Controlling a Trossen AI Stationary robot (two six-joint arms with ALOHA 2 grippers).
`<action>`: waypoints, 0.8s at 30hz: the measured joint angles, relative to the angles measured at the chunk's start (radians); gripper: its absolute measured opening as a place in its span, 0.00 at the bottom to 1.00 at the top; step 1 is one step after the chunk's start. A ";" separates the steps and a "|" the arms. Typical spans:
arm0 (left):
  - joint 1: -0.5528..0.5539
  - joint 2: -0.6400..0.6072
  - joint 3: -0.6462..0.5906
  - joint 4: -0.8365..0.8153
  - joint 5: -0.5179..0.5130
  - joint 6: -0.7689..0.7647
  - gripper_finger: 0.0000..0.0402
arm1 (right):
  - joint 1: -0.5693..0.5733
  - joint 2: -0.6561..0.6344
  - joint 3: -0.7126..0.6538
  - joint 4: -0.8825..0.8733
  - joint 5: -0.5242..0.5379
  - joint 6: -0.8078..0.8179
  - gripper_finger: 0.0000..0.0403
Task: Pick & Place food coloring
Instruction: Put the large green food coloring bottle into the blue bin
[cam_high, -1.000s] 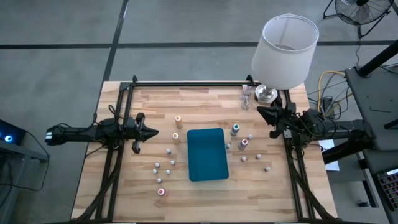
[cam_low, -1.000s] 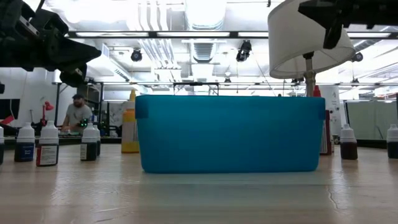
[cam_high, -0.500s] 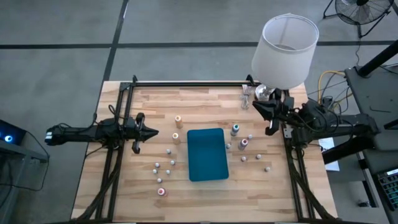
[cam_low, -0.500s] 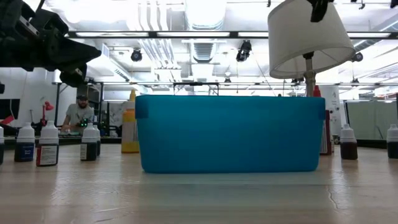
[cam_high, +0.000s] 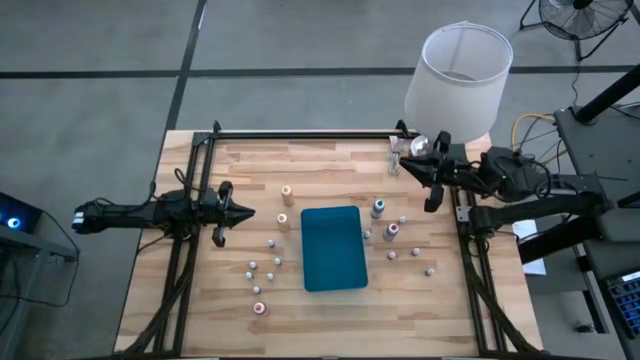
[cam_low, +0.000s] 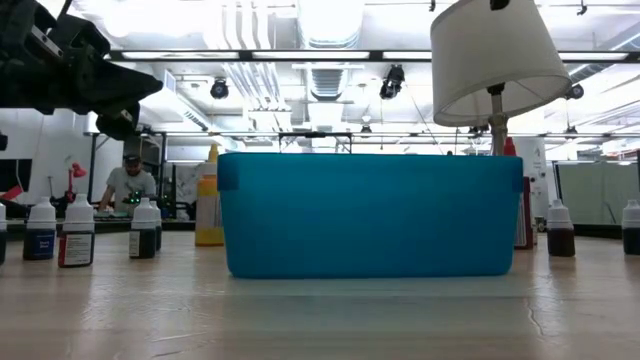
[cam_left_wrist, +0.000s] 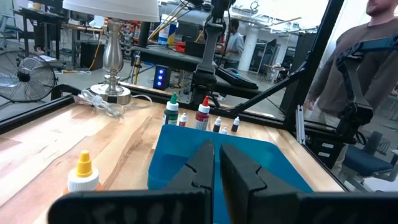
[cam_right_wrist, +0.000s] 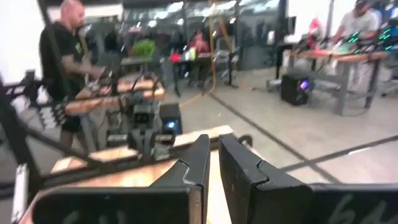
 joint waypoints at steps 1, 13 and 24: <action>0.000 0.000 0.000 0.000 0.000 0.000 0.00 | 0.000 0.012 0.020 -0.028 -0.014 0.000 0.07; 0.000 0.000 0.000 0.000 0.000 0.000 0.00 | 0.000 0.174 0.309 -0.350 -0.087 -0.016 0.07; 0.000 0.000 0.000 0.000 0.000 0.000 0.00 | -0.001 0.322 0.523 -0.626 -0.121 -0.066 0.07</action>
